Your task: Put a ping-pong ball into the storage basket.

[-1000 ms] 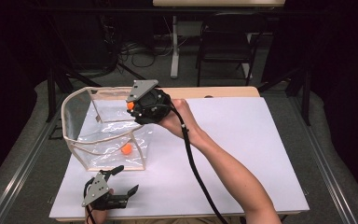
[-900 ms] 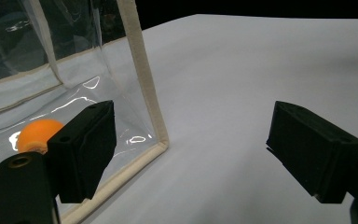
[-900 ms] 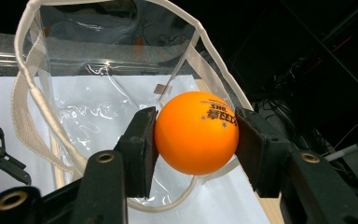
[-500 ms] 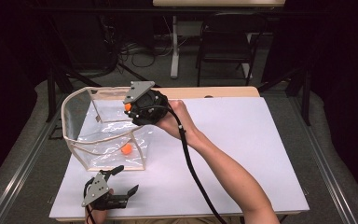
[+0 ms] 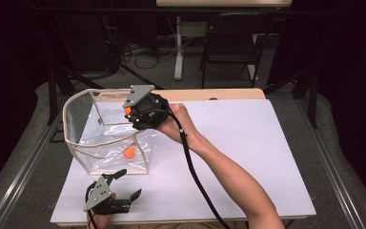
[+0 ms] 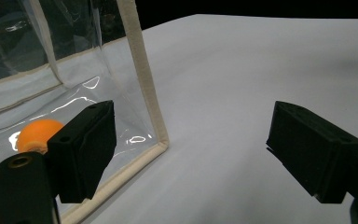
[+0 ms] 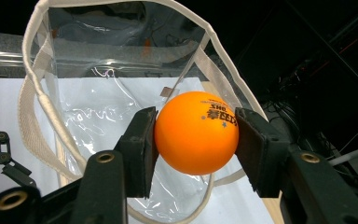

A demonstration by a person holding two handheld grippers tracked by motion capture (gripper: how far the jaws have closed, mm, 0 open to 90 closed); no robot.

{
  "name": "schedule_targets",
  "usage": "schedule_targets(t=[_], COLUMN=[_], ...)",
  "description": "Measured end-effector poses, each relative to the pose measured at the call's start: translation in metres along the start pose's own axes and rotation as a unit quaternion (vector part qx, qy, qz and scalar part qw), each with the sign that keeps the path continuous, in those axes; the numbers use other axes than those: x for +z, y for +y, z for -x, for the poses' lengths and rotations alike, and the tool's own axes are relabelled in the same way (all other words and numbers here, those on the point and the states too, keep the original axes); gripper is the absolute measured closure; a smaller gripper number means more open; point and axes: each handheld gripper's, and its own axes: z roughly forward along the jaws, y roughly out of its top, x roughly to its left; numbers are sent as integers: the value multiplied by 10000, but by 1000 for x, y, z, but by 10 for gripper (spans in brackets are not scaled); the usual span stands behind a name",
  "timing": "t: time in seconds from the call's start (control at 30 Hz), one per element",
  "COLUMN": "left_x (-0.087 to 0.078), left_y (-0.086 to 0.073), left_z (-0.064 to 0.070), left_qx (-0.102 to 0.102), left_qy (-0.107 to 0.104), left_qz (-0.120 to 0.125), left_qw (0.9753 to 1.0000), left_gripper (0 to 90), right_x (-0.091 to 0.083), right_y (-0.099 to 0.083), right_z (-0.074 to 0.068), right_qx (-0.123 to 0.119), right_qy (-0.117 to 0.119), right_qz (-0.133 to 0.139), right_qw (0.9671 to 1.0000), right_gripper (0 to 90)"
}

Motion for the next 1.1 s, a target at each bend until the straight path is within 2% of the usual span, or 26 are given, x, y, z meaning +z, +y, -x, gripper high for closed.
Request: schedule_targets(t=[0.43, 1.1], left_x=[0, 0], left_y=[0, 0], left_z=[0, 0], left_qx=[-4, -21], left_qy=[3, 10], left_qz=[5, 18], left_qw=[10000, 10000], left_gripper=[157, 157], right_x=[5, 18], right_y=[1, 2], right_z=[-2, -8], right_qx=[-5, 74], right_qy=[54, 265], right_qz=[6, -39], right_qw=[10000, 9996], right_gripper=[504, 503])
